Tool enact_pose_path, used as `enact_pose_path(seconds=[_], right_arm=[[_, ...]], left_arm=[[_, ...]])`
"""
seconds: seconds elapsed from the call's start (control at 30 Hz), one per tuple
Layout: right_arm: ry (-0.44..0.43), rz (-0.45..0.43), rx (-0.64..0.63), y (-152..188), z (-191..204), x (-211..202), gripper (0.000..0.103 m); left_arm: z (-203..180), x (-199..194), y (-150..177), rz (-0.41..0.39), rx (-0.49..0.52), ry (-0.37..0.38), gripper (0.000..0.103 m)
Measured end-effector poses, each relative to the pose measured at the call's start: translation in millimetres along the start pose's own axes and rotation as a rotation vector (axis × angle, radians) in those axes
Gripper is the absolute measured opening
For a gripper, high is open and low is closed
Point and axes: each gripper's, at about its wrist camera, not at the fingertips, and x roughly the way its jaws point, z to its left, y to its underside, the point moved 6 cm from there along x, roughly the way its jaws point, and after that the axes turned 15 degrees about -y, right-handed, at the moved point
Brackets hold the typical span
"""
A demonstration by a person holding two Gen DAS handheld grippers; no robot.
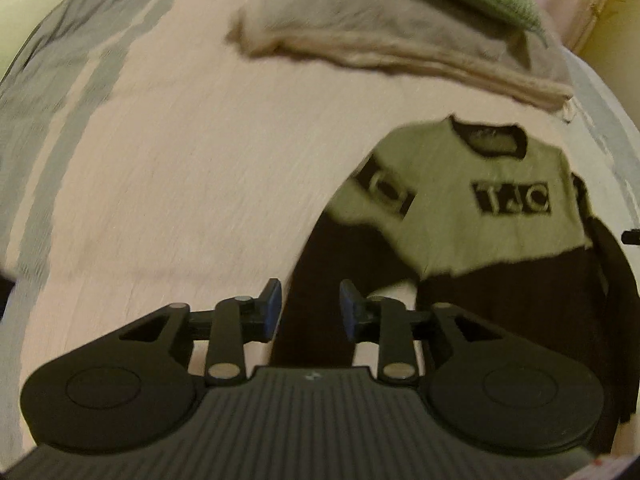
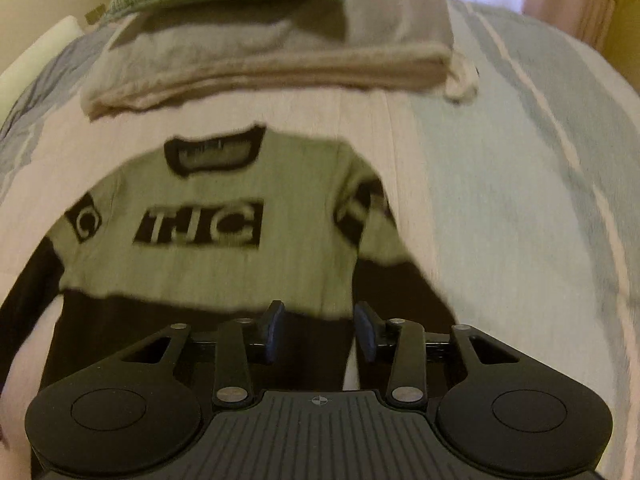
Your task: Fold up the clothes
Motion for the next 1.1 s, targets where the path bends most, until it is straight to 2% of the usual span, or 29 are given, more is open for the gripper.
enact_pose_path(seconds=[0.13,0.17,0.23,0.27,0.37,0.53,0.57,0.63,0.7,0.8,0.93,1.0,1.1], right_arm=[[-0.033,0.037,0.084,41,16,-5,0.046],[-0.046,0.049,0.093,48,23,-5,0.049],[-0.058,0.069,0.102,64,44,-4,0.051],[-0.070,0.074,0.110,71,58,-4,0.052],[-0.110,0.084,0.117,86,99,-3,0.053],[-0.141,0.108,0.090,113,173,10,0.054],[-0.134,0.103,0.096,119,185,12,0.054],[-0.135,0.096,0.133,128,206,18,0.054],[-0.125,0.109,0.147,137,226,26,0.054],[-0.116,0.114,0.140,142,256,32,0.054],[-0.123,0.107,0.115,134,292,34,0.054],[-0.121,0.095,0.094,128,306,34,0.054],[-0.098,0.080,0.073,125,317,31,0.054]], left_arm=[[20,-7,41,0.052,0.013,-0.036,0.036],[26,-9,52,0.072,-0.003,-0.034,0.038],[36,-15,75,0.099,-0.027,-0.015,0.048],[39,-18,87,0.116,-0.031,-0.008,0.049],[44,-31,115,0.139,-0.048,0.048,0.057],[34,-43,152,0.160,-0.022,0.173,0.057],[32,-40,158,0.166,-0.011,0.188,0.056],[31,-28,166,0.191,0.015,0.196,0.026],[45,-24,168,0.190,0.029,0.180,0.008],[89,-37,154,0.155,-0.007,0.206,0.007],[169,-47,114,0.122,-0.091,0.233,0.006],[205,-38,91,0.092,-0.105,0.211,0.006],[239,-5,68,0.089,-0.126,0.190,0.006]])
